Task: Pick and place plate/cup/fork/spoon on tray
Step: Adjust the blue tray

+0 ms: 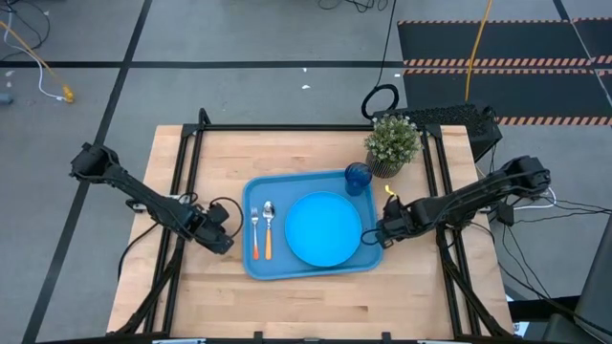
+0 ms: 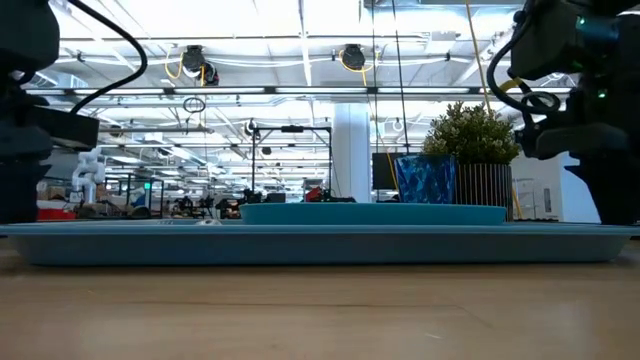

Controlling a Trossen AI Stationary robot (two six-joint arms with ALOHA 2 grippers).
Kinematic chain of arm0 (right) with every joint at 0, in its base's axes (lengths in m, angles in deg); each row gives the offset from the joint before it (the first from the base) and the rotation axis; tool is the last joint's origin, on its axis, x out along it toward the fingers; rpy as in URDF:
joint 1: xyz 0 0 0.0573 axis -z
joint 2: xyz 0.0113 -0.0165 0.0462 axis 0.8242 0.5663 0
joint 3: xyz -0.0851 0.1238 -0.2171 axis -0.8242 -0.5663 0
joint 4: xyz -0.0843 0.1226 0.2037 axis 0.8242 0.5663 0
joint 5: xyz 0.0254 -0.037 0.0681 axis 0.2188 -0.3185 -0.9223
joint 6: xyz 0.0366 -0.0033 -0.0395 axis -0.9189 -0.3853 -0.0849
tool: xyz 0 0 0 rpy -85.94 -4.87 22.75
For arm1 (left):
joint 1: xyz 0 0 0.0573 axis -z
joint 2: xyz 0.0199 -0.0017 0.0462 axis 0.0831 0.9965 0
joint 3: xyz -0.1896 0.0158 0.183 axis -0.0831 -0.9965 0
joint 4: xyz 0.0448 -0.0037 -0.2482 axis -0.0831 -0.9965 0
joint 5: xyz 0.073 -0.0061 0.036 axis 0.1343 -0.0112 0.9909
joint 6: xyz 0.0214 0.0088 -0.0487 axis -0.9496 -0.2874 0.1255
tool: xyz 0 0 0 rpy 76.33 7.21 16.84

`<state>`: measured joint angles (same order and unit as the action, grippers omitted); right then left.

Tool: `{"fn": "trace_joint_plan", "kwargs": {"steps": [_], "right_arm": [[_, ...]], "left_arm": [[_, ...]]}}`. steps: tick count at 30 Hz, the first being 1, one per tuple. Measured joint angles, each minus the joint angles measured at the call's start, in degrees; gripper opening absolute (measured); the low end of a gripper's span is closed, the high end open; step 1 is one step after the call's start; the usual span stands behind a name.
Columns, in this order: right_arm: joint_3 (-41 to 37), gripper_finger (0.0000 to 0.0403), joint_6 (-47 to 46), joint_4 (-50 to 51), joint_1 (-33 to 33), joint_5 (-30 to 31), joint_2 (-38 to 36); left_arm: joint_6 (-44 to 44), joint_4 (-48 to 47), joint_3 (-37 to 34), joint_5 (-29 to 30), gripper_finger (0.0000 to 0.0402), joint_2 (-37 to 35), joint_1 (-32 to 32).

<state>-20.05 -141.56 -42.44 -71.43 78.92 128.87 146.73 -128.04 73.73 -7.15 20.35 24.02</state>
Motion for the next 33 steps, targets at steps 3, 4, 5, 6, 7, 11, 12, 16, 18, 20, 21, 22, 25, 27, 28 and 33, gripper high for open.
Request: {"fn": "trace_joint_plan", "kwargs": {"steps": [3,4,5,6,7,11,12,16,18,20,21,22,25,27,28,33], "right_arm": [[0.0,0.0001,2.0,-1.7,0.0,-0.3,0.5],[0.0,0.0001,2.3,-2.4,0.0,-0.4,0.6],[0.0,0.0001,2.5,-3.1,0.0,-0.4,0.7],[0.0,0.0001,2.6,-3.8,0.0,-0.4,0.8],[0.0,0.0000,2.6,-4.3,0.0,-0.4,0.8],[0.0,0.0000,2.2,-6.5,0.0,-0.4,0.8],[0.0,0.0000,2.2,-6.9,0.0,-0.4,0.8],[0.0,0.0000,1.2,-8.0,0.0,-0.4,0.8],[0.0,0.0000,0.7,-8.7,0.0,-0.5,0.8],[0.0,0.0000,0.7,-9.2,0.0,-0.6,0.8],[0.0,0.0000,0.6,-9.4,0.0,-0.6,0.8],[0.0,0.0000,0.5,-9.7,0.0,-0.6,1.0],[0.0,0.0000,0.7,-11.1,0.0,-1.9,2.2],[0.0,0.0000,1.1,-12.9,0.0,-3.2,3.7],[0.1,0.0000,1.7,-13.5,0.0,-3.6,4.6],[0.3,0.0000,2.8,-15.0,-0.3,-5.4,8.1]], "left_arm": [[-1.5,0.9,0.0,-0.3,0.0013,0.0,-0.1],[-1.7,1.0,0.0,-0.3,0.0009,0.0,-0.3],[-2.2,1.2,0.0,-0.3,0.0007,0.0,-0.6],[-2.6,1.7,0.0,-0.3,0.0006,0.0,-0.9],[-3.2,2.3,0.0,-0.3,0.0004,0.0,-1.2],[-6.8,5.3,0.0,0.1,0.0003,0.0,-3.0],[-7.6,5.8,0.0,0.1,0.0003,0.0,-3.4],[-9.8,6.1,0.0,0.2,0.0002,0.0,-5.1],[-10.9,6.2,0.0,0.3,0.0002,0.0,-6.1],[-12.3,6.2,0.0,0.3,0.0002,0.0,-7.1],[-12.8,6.2,0.0,0.3,0.0002,0.0,-7.8],[-13.4,6.1,0.0,0.3,0.0001,0.0,-8.3],[-15.2,6.1,0.0,0.4,0.0001,0.0,-9.8],[-16.1,6.2,0.0,0.6,0.0001,0.0,-10.9],[-16.7,6.2,0.0,0.6,0.0001,0.0,-11.4],[-19.1,6.8,0.0,0.7,0.0001,0.0,-13.5]]}}
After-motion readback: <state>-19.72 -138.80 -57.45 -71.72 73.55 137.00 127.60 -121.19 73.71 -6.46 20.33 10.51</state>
